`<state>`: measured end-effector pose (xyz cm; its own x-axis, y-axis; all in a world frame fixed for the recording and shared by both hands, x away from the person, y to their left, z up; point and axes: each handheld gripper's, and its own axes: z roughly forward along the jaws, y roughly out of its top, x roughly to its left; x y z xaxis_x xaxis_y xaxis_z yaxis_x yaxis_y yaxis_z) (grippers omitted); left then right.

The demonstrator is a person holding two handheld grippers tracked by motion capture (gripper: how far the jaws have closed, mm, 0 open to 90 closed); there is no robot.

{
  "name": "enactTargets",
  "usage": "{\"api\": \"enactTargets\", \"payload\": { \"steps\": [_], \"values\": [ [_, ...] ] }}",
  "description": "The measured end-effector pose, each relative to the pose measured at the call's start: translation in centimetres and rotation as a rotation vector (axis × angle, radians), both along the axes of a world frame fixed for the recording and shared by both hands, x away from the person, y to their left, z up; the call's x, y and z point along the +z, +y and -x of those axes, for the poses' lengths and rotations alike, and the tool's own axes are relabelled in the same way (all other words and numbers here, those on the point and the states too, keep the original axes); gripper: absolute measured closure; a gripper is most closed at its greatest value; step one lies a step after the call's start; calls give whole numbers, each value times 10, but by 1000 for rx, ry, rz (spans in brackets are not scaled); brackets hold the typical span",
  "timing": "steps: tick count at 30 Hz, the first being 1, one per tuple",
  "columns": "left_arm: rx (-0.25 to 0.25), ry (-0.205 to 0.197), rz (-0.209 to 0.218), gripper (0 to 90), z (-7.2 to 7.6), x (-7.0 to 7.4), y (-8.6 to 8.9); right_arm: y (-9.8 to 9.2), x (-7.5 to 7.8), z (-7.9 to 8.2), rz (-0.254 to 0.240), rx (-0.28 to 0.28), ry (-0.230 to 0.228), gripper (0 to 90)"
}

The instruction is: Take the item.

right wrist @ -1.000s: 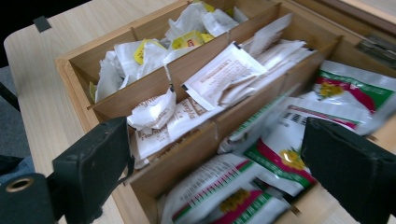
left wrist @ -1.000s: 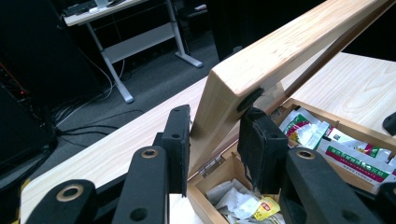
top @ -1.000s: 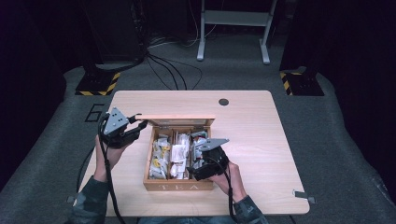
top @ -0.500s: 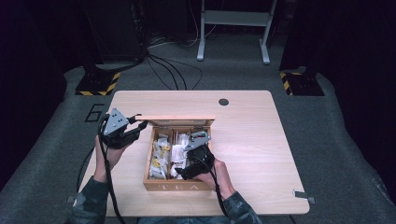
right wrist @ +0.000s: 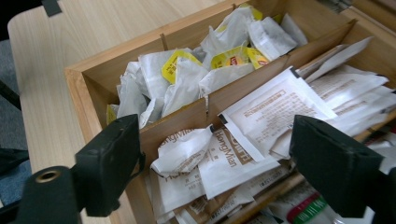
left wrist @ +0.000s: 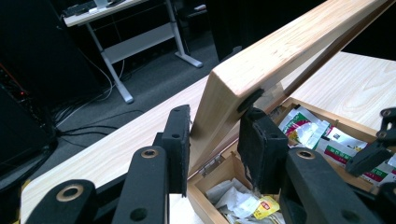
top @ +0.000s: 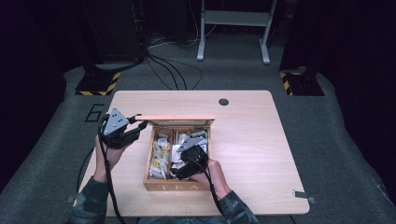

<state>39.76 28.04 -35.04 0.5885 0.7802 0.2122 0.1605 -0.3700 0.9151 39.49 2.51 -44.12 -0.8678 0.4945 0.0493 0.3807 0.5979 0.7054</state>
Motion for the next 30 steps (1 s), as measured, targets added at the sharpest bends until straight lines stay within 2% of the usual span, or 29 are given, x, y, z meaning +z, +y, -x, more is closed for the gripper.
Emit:
{"api": "enactTargets", "payload": {
  "steps": [7, 11, 12, 13, 14, 16, 17, 19, 21, 24, 26, 30],
  "values": [
    [0, -1, -1, 643, 0, 0, 0, 10, -9, -8, 50, 17, -2, 408],
    [0, -1, -1, 643, 0, 0, 0, 16, -14, -9, 49, 7, 29, 534],
    [0, 0, -2, 643, 0, 0, 0, 16, -15, -10, 76, 29, 15, 562],
    [1, 0, -2, 643, 0, 0, 0, 17, -14, -9, 84, 21, 31, 583],
    [1, 0, -1, 643, 0, 0, 0, 18, -16, -10, 103, 36, 14, 615],
    [3, -1, 1, 643, 0, 0, -1, 20, -17, -10, 115, 42, 12, 678],
    [3, -1, 1, 643, 0, 0, -1, 21, -18, -9, 112, 37, 27, 692],
    [3, -1, 0, 643, 0, 0, -1, 22, -18, -9, 129, 48, 18, 741],
    [2, -1, -1, 643, 0, 0, 0, 23, -18, -8, 133, 50, 27, 772],
    [1, -1, -2, 643, 0, 0, 0, 23, -18, -8, 124, 73, 21, 846],
    [2, 0, -3, 643, 0, 0, 0, 23, -18, -7, 124, 69, 23, 885],
    [1, 1, -3, 643, 0, 0, 0, 23, -17, -5, 131, 67, 15, 900]
  ]
}}
